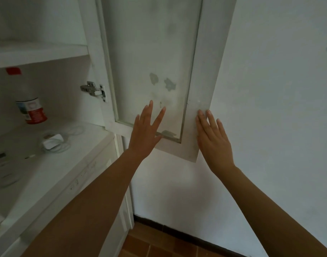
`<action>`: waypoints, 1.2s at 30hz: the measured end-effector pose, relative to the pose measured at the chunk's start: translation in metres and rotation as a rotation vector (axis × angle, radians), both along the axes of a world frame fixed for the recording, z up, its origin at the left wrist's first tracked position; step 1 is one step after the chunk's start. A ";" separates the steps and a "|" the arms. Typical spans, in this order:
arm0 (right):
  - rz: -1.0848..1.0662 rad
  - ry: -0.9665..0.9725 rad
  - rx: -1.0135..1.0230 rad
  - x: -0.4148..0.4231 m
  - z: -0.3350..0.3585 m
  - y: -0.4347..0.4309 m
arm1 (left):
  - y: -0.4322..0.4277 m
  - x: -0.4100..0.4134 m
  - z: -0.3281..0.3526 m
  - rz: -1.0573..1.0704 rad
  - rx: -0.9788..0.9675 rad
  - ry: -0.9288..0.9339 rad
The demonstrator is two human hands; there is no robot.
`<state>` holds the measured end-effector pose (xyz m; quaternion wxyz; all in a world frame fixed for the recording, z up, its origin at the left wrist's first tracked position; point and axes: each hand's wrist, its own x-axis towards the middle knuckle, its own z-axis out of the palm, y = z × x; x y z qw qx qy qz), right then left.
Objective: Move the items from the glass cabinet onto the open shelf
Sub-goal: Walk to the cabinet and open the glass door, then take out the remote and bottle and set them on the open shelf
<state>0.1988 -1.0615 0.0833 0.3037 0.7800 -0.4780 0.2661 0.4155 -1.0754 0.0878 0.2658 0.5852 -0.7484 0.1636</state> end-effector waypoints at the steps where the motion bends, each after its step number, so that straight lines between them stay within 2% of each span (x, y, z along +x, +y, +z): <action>1: -0.003 0.005 -0.007 -0.001 0.000 -0.006 | -0.004 -0.002 0.000 0.010 0.000 -0.007; 6: -0.027 -0.023 0.024 0.002 0.004 -0.029 | -0.024 -0.010 -0.001 0.060 0.051 -0.054; 10: 0.035 -0.107 0.101 0.009 0.004 -0.043 | -0.029 -0.013 0.003 0.069 0.102 -0.072; 16: 0.157 -0.230 0.081 0.030 0.000 -0.045 | -0.020 -0.005 0.007 0.071 0.069 -0.019; 19: 0.258 -0.312 0.052 0.053 0.003 -0.042 | -0.007 0.018 0.006 0.134 0.055 0.068; 22: 0.467 -0.362 0.045 0.081 0.002 -0.039 | 0.017 0.052 0.001 0.234 0.016 0.120; 26: 0.703 -0.420 0.213 0.118 0.002 -0.036 | 0.058 0.091 -0.003 0.422 0.012 0.141; 30: 0.888 -0.396 0.412 0.151 0.005 -0.028 | 0.104 0.117 -0.010 0.624 0.024 0.169; 36: 1.009 -0.311 0.651 0.187 -0.010 -0.011 | 0.160 0.132 -0.030 0.893 0.100 0.223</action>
